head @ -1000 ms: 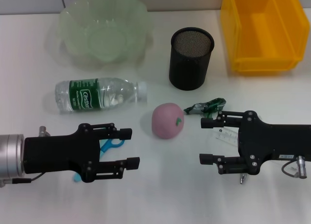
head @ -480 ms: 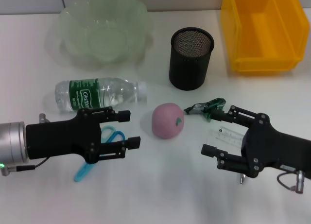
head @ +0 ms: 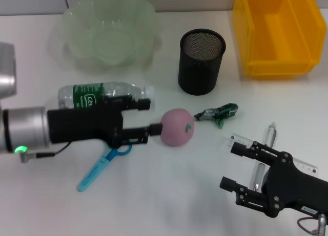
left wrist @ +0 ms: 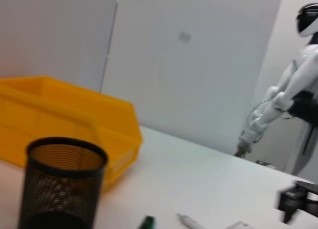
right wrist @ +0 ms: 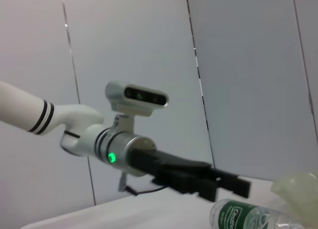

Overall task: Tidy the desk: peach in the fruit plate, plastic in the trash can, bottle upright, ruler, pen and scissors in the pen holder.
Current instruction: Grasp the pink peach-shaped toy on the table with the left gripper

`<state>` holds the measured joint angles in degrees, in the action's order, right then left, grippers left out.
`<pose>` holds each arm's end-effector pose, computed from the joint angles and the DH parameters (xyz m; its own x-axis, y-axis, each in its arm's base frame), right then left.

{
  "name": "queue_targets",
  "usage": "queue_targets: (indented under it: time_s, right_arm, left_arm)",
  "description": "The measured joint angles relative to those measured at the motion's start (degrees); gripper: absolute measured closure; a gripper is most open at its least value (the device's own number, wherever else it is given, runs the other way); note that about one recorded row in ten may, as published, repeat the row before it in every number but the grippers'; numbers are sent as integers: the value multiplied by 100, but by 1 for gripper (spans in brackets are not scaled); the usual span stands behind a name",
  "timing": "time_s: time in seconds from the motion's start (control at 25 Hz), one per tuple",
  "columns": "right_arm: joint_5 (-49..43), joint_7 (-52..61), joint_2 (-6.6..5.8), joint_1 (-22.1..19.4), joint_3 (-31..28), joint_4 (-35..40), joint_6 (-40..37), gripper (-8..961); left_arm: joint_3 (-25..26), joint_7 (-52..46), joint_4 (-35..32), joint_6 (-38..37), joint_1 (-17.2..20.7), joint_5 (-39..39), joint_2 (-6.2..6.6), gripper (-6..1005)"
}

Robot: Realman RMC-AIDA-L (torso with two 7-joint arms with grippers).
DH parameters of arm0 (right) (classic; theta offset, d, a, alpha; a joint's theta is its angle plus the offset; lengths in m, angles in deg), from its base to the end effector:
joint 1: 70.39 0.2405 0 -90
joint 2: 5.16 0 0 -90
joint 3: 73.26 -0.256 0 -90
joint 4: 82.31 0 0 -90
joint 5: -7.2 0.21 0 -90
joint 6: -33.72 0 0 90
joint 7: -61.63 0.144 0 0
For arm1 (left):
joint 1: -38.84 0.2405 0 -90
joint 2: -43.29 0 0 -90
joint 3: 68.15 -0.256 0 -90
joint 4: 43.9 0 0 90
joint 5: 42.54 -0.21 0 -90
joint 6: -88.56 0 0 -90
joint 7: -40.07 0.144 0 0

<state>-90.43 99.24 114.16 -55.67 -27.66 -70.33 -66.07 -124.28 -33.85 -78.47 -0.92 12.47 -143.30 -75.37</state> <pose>0.3026 0.1961 -0.0510 0.6589 -0.1193 -0.7427 -0.3855 -0.9014 -0.1972 -0.2519 0.3035 -0.0283 0.7902 0.2957 0.5367 0.3742 -0.9265 -0.0404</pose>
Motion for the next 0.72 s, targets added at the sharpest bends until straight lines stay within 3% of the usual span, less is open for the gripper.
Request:
queue_targets:
  time_s: [0.16,0.2,0.36,0.4,0.44,0.72]
  right_arm:
    - [7,-2,-1,-28,0,-2,-13,217]
    - [7,-2,-1,-26,1,-4,-24,217]
    - [20,8,1,0,9,-6,-49,217]
    - [28,18,2,-1,3,-7,-49,217]
    - [40,27,2,-5,-17,-7,-38,217]
    - [91,45,3,-64,-245,-20,146,218]
  left_arm:
    - [-52,-98,27,214,-125,-22,1,298]
    - [-416,-347,38,734,-374,-49,-3,299]
    - [-625,-449,38,928,-481,-52,-2,303]
    - [-1055,-567,38,1295,-647,-53,0,303]
    - [-1169,-635,38,1457,-675,-55,-3,304]
    - [-1299,-788,38,1670,-692,-57,-9,310]
